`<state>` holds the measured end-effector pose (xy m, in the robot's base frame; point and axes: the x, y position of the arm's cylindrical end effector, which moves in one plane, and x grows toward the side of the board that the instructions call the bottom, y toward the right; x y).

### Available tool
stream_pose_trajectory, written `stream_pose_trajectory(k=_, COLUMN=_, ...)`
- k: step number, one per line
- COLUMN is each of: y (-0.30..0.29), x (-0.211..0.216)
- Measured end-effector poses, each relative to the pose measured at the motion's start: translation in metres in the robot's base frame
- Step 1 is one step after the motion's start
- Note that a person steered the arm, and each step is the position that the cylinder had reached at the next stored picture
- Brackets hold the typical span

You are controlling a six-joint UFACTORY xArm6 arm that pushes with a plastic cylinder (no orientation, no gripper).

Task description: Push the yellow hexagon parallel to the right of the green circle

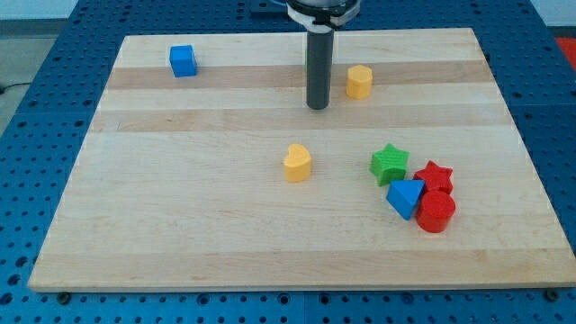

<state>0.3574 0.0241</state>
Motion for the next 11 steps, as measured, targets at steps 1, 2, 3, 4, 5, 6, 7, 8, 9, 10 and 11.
stream_pose_trajectory(k=1, y=-0.002, x=0.0)
stream_pose_trajectory(k=2, y=-0.002, x=-0.003)
stream_pose_trajectory(k=3, y=0.018, x=-0.007)
stream_pose_trajectory(k=4, y=0.039, x=-0.021)
stream_pose_trajectory(k=5, y=0.08, x=-0.028)
stream_pose_trajectory(k=6, y=0.116, x=-0.029)
stream_pose_trajectory(k=7, y=0.117, x=-0.037)
stream_pose_trajectory(k=8, y=0.104, x=-0.048)
stream_pose_trajectory(k=9, y=0.105, x=-0.069)
stream_pose_trajectory(k=10, y=0.113, x=-0.081)
stream_pose_trajectory(k=11, y=0.11, x=-0.081)
